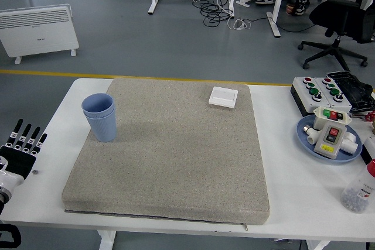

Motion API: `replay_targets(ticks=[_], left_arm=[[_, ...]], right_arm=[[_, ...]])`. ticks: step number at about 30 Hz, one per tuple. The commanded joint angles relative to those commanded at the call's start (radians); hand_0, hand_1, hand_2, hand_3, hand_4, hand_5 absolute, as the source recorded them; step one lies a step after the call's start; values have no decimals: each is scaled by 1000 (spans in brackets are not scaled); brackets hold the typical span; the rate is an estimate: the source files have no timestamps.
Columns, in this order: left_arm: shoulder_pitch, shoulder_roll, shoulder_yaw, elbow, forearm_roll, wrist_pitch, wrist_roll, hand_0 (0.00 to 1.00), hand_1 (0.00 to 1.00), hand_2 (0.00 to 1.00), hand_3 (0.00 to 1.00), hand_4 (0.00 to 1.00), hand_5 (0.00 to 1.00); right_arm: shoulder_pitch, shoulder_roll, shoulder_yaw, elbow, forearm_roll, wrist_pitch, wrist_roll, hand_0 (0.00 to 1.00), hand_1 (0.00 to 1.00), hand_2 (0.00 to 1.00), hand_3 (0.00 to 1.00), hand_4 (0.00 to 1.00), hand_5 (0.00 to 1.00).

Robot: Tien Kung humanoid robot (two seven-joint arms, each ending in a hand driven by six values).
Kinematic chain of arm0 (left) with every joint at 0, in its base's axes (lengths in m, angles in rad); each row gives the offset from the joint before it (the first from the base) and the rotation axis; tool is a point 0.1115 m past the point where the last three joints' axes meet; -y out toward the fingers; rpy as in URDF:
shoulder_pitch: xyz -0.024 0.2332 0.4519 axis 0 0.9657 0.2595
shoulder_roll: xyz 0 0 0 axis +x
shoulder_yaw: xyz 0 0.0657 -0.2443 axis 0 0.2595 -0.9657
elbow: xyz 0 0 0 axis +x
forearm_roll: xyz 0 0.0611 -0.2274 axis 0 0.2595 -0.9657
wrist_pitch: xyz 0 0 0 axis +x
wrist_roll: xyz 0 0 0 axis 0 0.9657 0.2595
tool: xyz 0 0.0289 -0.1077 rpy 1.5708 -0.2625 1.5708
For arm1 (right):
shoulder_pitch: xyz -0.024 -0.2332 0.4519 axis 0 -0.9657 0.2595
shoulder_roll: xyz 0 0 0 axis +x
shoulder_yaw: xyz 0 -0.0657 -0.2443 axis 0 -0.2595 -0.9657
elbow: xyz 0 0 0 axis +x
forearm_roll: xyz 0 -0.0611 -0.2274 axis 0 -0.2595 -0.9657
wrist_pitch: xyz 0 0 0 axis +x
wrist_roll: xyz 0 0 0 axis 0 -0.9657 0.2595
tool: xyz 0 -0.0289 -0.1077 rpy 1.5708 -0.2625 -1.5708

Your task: Push cup pick cup insert cup

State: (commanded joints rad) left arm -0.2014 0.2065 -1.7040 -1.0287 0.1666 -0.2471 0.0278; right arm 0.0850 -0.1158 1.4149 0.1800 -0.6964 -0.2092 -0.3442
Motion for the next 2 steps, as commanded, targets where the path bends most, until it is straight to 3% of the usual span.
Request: replay_targets(ticks=[2], left_arm=[[-1, -1, 1, 2, 1, -2, -1, 930, 938, 992, 903, 746, 998]], right_arm=[[-1, 0, -1, 0, -1, 0, -1, 678, 596, 604, 587, 122, 548]])
